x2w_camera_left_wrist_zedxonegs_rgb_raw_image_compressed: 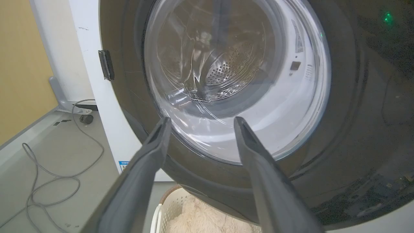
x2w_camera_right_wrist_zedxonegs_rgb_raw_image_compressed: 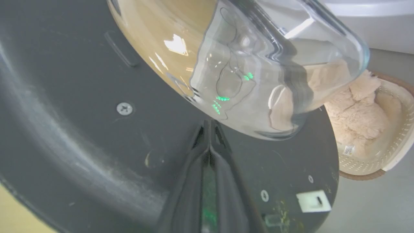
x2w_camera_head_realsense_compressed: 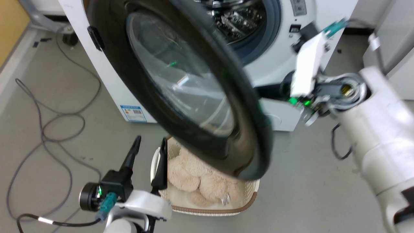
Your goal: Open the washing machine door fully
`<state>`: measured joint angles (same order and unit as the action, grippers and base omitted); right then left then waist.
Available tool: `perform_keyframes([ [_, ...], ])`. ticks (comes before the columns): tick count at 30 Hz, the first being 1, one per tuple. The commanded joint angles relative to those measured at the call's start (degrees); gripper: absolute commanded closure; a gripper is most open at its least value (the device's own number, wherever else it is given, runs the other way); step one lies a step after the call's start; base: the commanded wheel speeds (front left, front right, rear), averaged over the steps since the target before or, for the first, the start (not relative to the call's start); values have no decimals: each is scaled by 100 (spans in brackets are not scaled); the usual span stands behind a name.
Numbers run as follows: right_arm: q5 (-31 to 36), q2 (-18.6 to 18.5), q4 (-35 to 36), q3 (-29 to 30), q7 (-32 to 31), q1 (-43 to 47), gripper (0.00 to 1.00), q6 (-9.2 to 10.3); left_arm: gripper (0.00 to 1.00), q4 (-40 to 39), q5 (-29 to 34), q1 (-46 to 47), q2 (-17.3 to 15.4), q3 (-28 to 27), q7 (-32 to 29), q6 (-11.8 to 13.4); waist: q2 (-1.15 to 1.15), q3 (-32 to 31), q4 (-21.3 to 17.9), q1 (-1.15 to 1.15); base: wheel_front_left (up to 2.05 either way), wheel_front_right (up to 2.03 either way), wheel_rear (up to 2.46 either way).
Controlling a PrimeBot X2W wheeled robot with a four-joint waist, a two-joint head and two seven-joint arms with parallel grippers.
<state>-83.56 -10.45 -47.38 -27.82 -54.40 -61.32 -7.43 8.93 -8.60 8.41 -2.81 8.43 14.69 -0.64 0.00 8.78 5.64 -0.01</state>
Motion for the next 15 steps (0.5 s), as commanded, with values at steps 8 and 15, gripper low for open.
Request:
perform_keyframes([
  [8,-197,355,746,-101,-140,814,100,-6,0,151,60,-280,-7,-10,30,-59,0,-234,-37,1,0,0,0],
  [15,-343,481,1171,-112,-204,1237,100,-6,0,220,26,-318,-7,-4,30,-52,0,-308,-25,1,0,0,0],
])
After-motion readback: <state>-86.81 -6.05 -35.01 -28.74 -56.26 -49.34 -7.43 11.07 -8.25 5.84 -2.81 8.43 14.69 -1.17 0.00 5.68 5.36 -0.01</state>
